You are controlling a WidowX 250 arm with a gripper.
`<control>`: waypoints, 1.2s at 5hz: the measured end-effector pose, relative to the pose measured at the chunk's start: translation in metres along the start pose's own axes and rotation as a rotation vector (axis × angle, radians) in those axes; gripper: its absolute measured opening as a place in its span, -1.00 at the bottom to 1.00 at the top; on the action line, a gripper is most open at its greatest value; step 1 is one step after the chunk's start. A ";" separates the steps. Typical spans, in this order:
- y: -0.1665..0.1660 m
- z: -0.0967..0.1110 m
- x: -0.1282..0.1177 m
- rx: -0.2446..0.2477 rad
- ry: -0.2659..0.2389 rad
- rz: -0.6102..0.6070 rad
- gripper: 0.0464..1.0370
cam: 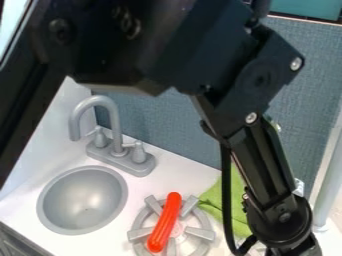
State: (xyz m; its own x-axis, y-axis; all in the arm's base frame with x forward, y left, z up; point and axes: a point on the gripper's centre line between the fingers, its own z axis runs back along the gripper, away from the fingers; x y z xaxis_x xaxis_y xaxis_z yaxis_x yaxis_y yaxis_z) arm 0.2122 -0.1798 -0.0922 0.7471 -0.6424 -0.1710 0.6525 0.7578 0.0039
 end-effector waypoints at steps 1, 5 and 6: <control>0.000 -0.001 0.000 -0.004 -0.003 -0.009 -0.30; 0.016 0.074 0.003 -0.034 -0.081 0.063 0.93; 0.028 0.093 -0.007 -0.050 -0.095 0.125 0.93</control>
State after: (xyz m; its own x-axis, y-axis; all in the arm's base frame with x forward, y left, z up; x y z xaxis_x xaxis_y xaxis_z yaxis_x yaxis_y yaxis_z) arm 0.2370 -0.1642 0.0012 0.8321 -0.5491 -0.0779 0.5486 0.8355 -0.0300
